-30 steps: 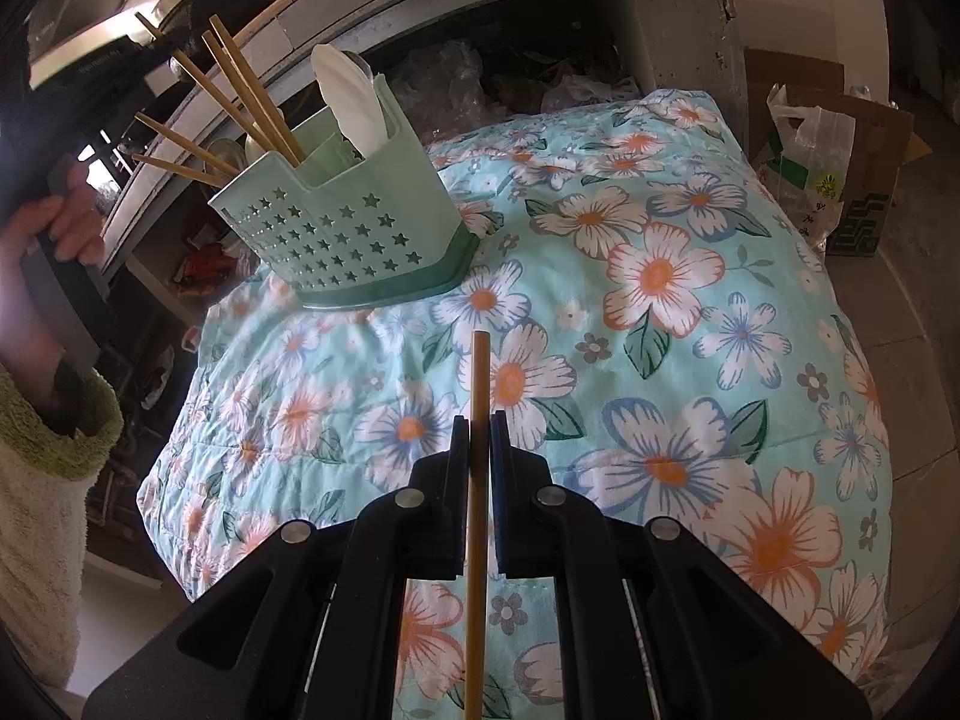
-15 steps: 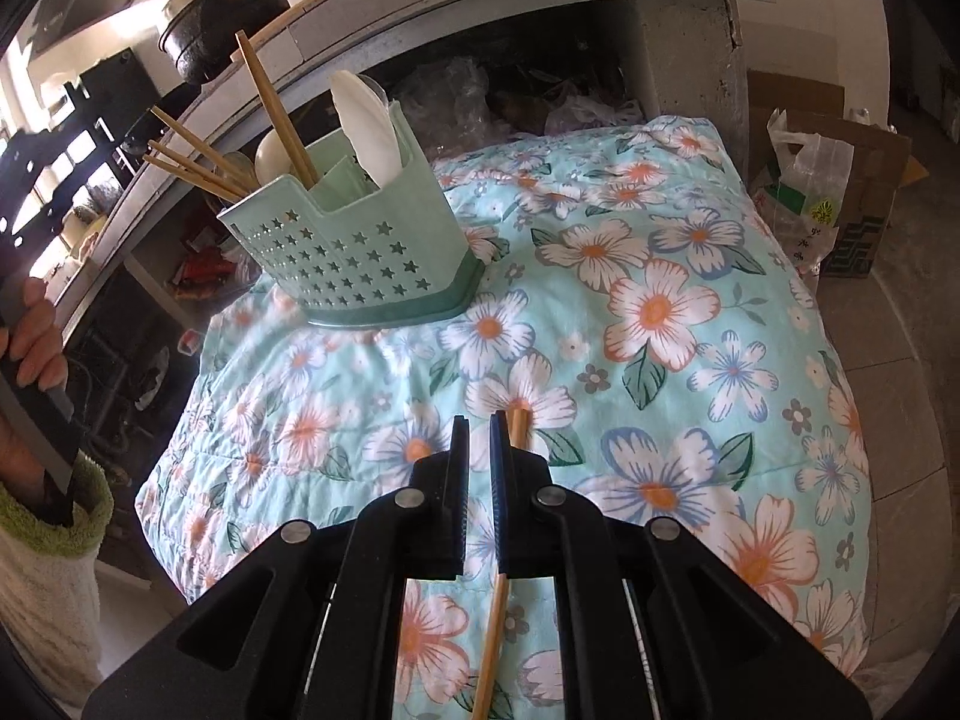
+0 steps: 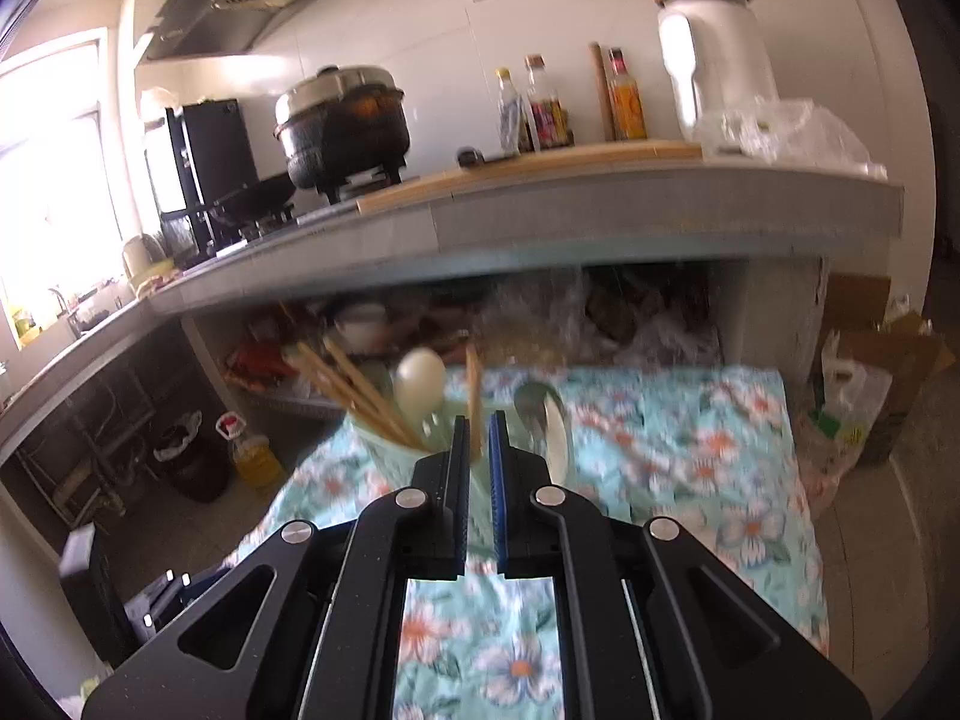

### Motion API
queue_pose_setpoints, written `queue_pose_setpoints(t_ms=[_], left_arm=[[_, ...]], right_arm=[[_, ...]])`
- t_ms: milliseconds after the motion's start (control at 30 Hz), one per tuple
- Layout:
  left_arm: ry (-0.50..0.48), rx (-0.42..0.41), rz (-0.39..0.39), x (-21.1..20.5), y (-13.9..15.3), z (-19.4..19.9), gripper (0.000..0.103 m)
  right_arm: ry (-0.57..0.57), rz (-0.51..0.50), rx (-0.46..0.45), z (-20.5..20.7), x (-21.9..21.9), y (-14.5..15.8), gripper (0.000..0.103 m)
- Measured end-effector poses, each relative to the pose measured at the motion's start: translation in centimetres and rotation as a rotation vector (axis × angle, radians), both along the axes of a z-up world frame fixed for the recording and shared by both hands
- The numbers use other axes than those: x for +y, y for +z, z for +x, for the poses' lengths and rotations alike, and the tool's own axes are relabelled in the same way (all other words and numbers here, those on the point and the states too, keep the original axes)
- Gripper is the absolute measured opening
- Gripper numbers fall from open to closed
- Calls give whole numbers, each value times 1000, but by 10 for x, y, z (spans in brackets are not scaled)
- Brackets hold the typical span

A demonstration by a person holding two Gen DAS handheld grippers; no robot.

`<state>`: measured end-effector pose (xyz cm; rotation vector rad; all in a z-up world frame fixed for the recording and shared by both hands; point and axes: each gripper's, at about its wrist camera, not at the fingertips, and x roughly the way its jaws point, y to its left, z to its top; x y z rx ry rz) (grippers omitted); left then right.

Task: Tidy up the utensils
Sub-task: 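Lower the chopstick into the green caddy and open the right gripper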

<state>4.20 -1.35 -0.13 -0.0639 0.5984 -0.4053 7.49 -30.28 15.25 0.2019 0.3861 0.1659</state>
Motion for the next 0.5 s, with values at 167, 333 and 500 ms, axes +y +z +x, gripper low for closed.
queue_pose_setpoints(t_ms=[167, 333, 500], left_arm=[[-3, -12, 38, 12, -10, -12, 84], [46, 13, 13, 33, -13, -8, 84], [98, 35, -8, 53, -15, -3, 84]], right_arm=[[-56, 22, -173, 34, 17, 43, 7], [-138, 2, -257, 79, 38, 49, 7], [-198, -27, -218, 121, 42, 40, 7]])
